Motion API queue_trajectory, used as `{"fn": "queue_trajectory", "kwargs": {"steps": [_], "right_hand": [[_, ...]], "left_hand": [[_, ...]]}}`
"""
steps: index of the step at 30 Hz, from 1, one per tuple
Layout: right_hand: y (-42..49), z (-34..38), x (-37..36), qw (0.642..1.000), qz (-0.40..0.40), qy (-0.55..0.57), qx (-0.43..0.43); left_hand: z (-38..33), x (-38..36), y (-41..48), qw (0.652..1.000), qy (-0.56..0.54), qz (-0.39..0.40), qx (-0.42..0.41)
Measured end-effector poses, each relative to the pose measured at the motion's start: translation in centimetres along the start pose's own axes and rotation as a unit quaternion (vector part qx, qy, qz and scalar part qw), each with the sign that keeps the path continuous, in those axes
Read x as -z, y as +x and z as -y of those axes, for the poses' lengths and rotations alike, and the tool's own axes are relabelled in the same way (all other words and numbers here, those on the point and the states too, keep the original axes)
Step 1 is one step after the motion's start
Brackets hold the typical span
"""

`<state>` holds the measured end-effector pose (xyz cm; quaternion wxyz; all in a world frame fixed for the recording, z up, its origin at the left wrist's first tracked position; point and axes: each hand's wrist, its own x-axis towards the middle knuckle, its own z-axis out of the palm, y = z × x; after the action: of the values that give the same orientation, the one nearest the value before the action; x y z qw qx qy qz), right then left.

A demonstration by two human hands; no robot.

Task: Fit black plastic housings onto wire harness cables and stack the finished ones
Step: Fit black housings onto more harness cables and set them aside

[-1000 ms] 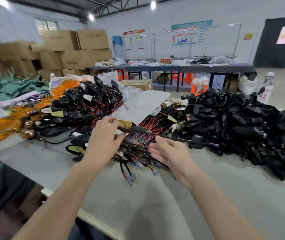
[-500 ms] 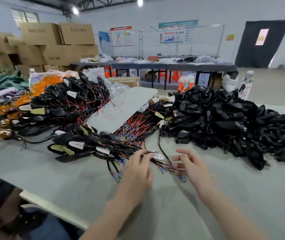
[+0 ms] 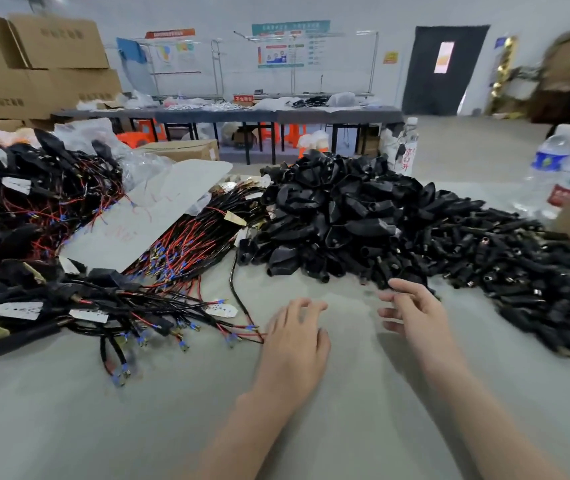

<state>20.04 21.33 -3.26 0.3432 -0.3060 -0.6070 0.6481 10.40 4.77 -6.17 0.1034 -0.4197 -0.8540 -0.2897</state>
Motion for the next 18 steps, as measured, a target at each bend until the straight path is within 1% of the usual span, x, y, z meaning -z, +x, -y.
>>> {"fn": "queue_trajectory", "kwargs": {"steps": [2,4,7,11,13,15,17,18], "right_hand": [[0.7,-0.6,0.6,0.999,-0.015,0.041,-0.008],[1.5,-0.9,1.0,0.998,-0.019,0.060,-0.010],[2.4,-1.3,1.6,0.999,-0.038,0.030,0.014],[3.1,-2.1,2.3,0.991,-0.097,-0.063,0.063],[3.2,-2.3,2.6,0.983,-0.116,-0.111,0.093],[3.3,-2.5,3.0,0.976,-0.114,-0.157,0.101],[3.3,-2.6,3.1,0.970,-0.084,-0.212,0.083],[3.3,-2.5,3.2,0.967,-0.069,-0.235,0.071]], "left_hand": [[0.2,-0.6,1.4,1.000,0.018,-0.019,0.011],[0.7,-1.1,3.0,0.996,0.058,-0.045,0.050],[1.1,-1.5,5.0,0.987,0.093,-0.078,0.109],[3.4,-0.4,7.6,0.978,0.092,-0.103,0.156],[5.4,0.9,9.1,0.966,0.154,-0.083,0.192],[7.1,2.0,10.3,0.941,0.207,-0.033,0.265],[8.2,2.8,10.8,0.921,0.204,0.015,0.332],[8.6,3.2,11.0,0.915,0.197,0.036,0.351]]}}
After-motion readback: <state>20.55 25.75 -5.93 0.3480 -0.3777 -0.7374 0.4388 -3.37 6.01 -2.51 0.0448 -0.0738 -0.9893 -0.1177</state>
